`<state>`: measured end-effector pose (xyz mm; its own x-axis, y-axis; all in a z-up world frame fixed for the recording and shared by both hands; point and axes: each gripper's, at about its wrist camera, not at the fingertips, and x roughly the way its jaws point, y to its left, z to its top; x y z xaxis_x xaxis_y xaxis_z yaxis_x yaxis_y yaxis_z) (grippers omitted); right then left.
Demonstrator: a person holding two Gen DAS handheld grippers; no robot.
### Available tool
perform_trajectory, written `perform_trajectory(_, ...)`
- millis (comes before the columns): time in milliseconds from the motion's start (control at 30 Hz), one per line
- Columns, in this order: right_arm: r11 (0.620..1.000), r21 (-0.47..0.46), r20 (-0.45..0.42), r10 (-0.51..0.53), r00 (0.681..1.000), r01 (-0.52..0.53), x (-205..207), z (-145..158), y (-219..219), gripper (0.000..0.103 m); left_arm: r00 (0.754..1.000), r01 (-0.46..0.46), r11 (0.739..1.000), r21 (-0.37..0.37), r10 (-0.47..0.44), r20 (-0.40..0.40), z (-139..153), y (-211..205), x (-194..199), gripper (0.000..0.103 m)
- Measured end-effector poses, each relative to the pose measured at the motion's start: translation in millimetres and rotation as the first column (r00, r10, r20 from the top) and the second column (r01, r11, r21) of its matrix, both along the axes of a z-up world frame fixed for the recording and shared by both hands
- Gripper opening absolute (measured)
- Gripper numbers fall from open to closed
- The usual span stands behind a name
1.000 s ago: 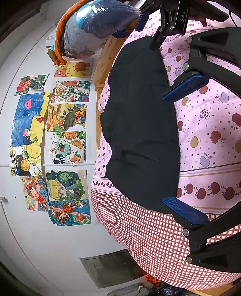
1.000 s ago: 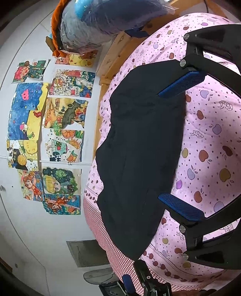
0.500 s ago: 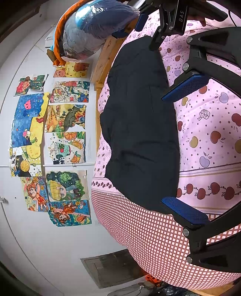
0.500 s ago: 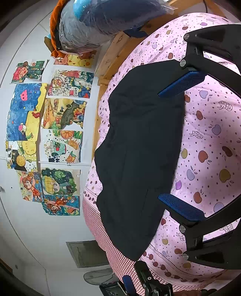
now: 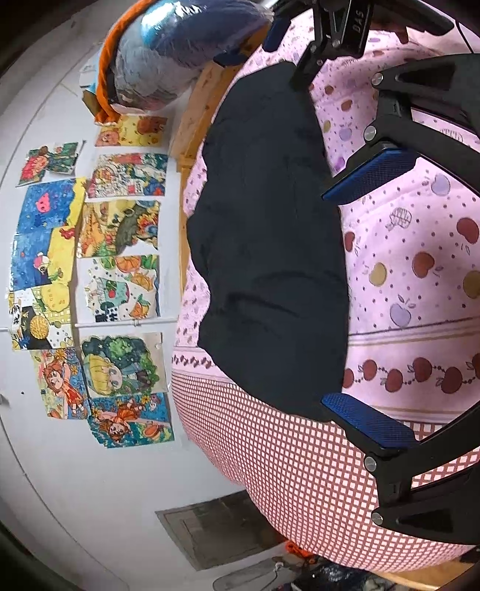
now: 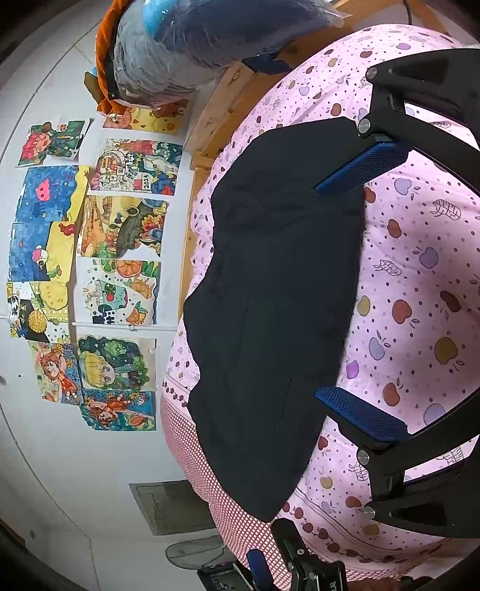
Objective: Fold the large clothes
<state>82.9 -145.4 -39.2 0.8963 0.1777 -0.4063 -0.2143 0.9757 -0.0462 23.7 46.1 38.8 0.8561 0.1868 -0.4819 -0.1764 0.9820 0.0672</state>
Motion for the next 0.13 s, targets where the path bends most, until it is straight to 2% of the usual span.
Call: perform_trajectory(133, 1.0, -0.003, -0.006, 0.002, 1.0, -0.002, 1.0, 0.1, 1.2, 0.101, 1.0, 0.01, 1.0, 0.023, -0.01, 0.012, -0.7, -2.3, -3.9, 0.103)
